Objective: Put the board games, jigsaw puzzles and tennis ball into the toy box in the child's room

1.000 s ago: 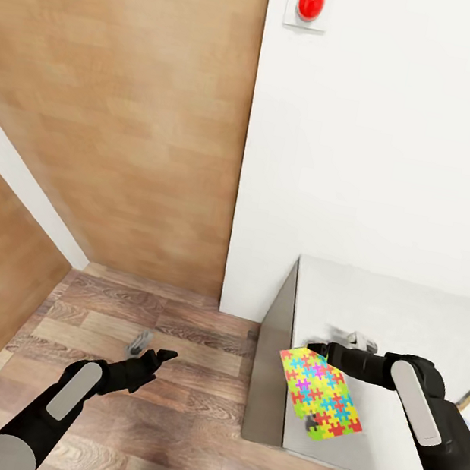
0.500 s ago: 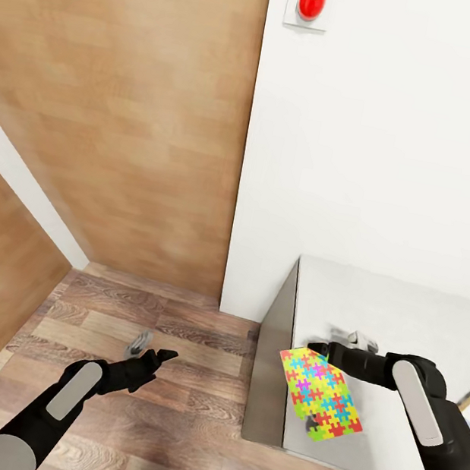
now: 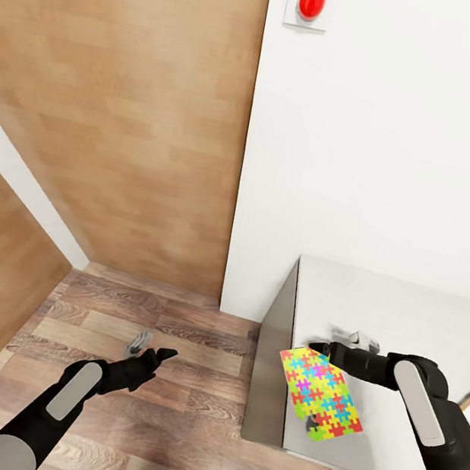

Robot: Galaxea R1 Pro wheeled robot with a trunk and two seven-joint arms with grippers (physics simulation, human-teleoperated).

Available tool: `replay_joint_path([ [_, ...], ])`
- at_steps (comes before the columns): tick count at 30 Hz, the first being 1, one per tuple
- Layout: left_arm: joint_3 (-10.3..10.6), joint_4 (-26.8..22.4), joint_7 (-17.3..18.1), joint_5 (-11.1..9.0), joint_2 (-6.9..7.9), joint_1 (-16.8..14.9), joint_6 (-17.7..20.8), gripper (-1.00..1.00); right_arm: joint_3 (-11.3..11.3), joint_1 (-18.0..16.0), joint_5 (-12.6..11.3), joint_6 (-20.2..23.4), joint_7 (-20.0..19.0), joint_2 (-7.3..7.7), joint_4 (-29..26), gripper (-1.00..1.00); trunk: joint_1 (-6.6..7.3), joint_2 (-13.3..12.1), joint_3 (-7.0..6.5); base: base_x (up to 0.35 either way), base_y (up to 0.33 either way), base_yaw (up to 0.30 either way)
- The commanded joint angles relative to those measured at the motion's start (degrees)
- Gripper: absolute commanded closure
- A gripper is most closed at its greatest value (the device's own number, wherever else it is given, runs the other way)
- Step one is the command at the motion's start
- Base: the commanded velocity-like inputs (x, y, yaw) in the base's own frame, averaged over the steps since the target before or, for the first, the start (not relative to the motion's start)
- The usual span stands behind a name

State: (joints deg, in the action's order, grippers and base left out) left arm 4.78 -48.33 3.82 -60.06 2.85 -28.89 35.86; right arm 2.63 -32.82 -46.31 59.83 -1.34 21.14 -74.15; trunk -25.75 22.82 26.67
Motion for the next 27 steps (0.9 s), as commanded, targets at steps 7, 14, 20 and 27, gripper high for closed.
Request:
replay_joint_path([
  [7,0.1,0.0,0.6,0.0,0.05,0.0,-0.1,-1.00,0.0,0.0,0.1,0.2,-0.1,-0.11,0.0,-1.00,-0.03,0.1,0.02,0.000,0.000,0.127],
  [14,0.1,0.0,0.8,0.1,0.06,0.0,-0.2,-1.00,-0.1,-0.1,0.1,0.2,-0.1,-0.17,0.0,-1.00,-0.03,0.1,0.00,0.000,0.000,0.140],
  [20,0.1,0.0,0.9,0.1,0.11,0.0,-0.2,-1.00,-0.1,-0.1,0.1,0.2,-0.1,-0.05,0.0,-1.00,-0.03,0.1,-0.01,0.000,0.000,0.067],
  [27,0.1,0.0,0.9,0.1,0.13,0.1,-0.3,-1.00,-0.2,-0.1,0.1,0.2,-0.1,0.09,0.0,-1.00,-0.03,0.1,-0.01,0.000,0.000,0.022],
])
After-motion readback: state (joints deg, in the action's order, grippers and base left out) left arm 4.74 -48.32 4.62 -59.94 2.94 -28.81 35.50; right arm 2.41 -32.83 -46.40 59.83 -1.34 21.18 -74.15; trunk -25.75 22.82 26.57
